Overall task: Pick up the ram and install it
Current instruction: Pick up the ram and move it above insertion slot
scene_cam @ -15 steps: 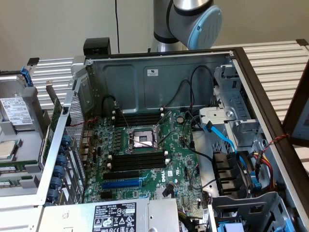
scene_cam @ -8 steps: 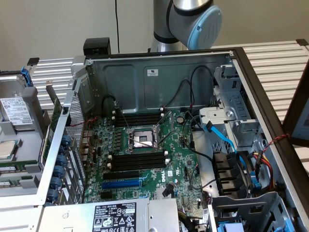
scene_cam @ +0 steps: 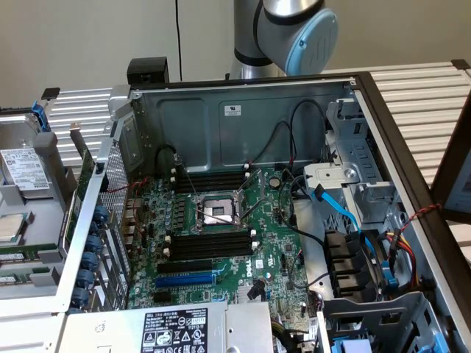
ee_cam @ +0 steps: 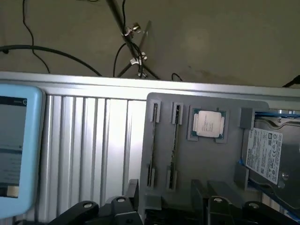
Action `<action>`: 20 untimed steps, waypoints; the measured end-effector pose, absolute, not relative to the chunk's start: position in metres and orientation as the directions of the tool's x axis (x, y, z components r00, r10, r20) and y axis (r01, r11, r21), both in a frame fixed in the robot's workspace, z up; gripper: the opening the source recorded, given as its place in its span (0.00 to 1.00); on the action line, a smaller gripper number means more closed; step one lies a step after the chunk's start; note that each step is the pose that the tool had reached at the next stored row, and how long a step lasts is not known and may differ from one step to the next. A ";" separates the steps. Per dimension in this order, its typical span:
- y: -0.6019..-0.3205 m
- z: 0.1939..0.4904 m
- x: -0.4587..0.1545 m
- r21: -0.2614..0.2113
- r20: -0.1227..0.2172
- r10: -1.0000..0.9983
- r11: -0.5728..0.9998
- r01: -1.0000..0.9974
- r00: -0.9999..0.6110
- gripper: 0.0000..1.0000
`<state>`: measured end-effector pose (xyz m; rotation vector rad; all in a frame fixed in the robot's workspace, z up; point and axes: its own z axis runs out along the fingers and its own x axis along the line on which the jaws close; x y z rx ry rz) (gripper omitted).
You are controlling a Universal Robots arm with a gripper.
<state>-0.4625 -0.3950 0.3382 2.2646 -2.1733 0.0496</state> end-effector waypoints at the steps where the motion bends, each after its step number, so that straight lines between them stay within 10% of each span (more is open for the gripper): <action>1: -0.395 0.337 -0.463 -0.021 0.025 -0.999 -0.036 -0.999 0.036 0.56; 20: -0.397 0.309 -0.463 -0.021 0.036 -0.999 -0.020 -1.000 0.019 0.41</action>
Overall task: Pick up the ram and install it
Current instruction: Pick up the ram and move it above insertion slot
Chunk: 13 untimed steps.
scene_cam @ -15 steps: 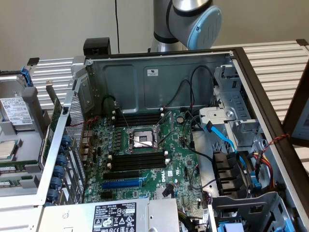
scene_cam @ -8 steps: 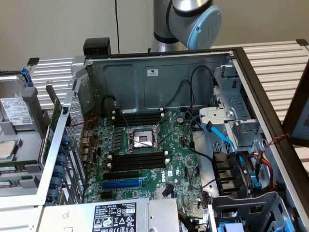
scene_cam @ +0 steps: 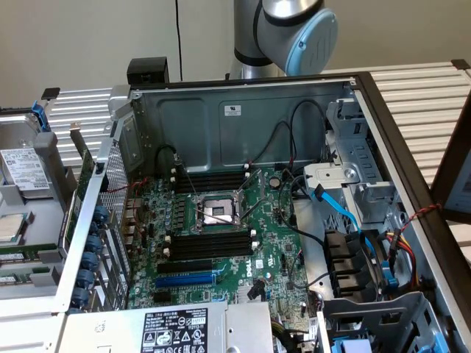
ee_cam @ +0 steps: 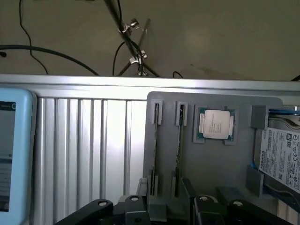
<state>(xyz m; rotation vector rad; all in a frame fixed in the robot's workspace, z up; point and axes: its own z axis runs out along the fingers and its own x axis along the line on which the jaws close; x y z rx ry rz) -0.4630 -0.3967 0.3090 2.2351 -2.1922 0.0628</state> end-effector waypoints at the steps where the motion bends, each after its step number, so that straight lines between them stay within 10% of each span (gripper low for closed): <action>1: -0.397 0.307 -0.463 -0.021 0.036 -0.999 -0.020 -1.000 0.019 0.41; 13: -0.401 0.285 -0.463 -0.021 0.036 -0.999 0.032 -0.999 -0.033 0.41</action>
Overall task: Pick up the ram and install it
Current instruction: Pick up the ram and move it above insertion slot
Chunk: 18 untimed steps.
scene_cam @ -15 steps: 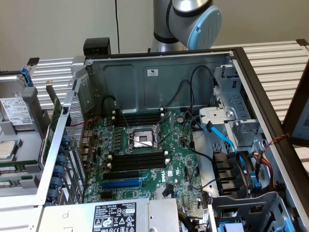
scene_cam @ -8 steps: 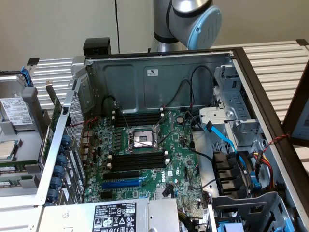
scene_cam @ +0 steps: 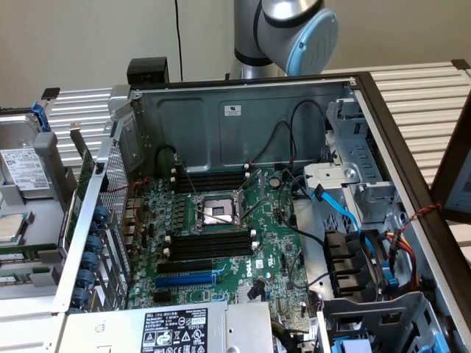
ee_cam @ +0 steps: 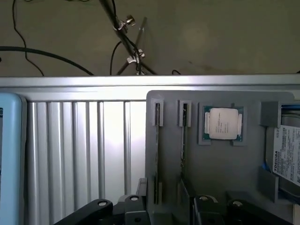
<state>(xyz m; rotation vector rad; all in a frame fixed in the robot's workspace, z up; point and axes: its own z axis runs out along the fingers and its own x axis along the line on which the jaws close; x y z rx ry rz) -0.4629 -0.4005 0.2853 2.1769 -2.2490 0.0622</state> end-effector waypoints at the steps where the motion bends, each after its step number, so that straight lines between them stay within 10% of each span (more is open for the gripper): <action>1: -0.401 0.284 -0.463 -0.020 0.035 -0.999 0.039 -0.999 -0.039 0.41; 18: -0.407 0.256 -0.450 -0.007 0.035 -0.998 0.058 -0.998 -0.058 0.41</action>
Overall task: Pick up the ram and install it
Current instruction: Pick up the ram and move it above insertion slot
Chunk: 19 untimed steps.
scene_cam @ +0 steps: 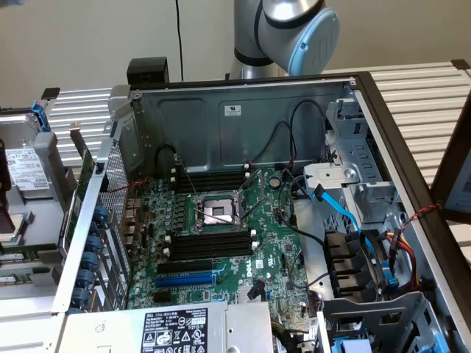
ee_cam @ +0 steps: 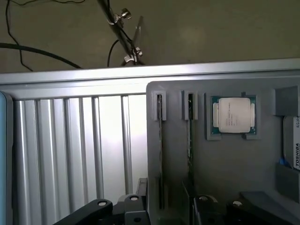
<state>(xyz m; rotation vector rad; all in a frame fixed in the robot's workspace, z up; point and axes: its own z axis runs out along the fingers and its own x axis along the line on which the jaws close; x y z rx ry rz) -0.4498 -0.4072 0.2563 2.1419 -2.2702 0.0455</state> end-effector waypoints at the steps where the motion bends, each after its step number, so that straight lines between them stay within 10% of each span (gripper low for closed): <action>1: -0.408 0.254 -0.450 -0.007 0.035 -0.998 0.058 -0.998 -0.058 0.41; 19: -0.409 0.222 -0.449 -0.007 0.032 -0.998 0.059 -0.998 -0.059 0.41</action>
